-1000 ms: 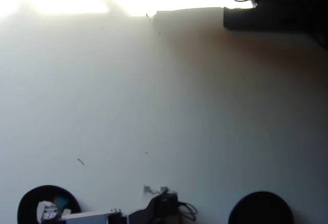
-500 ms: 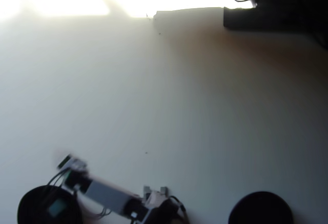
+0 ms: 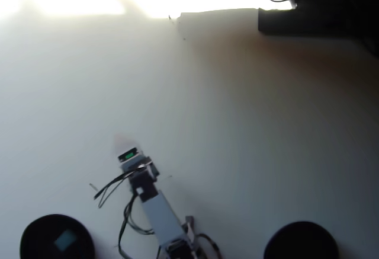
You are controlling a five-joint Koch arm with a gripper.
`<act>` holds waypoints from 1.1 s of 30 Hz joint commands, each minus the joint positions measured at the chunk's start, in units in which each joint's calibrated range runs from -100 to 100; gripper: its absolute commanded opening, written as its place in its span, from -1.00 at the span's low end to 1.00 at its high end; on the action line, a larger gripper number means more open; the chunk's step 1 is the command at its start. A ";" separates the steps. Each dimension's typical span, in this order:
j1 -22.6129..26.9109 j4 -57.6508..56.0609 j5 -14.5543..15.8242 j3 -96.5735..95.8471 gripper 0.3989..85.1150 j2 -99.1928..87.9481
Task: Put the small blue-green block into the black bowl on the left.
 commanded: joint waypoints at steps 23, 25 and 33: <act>-19.10 81.42 -8.11 -53.63 0.10 5.28; -19.05 84.99 -8.06 -55.66 0.10 6.78; -18.27 89.85 -7.72 -63.05 0.11 8.49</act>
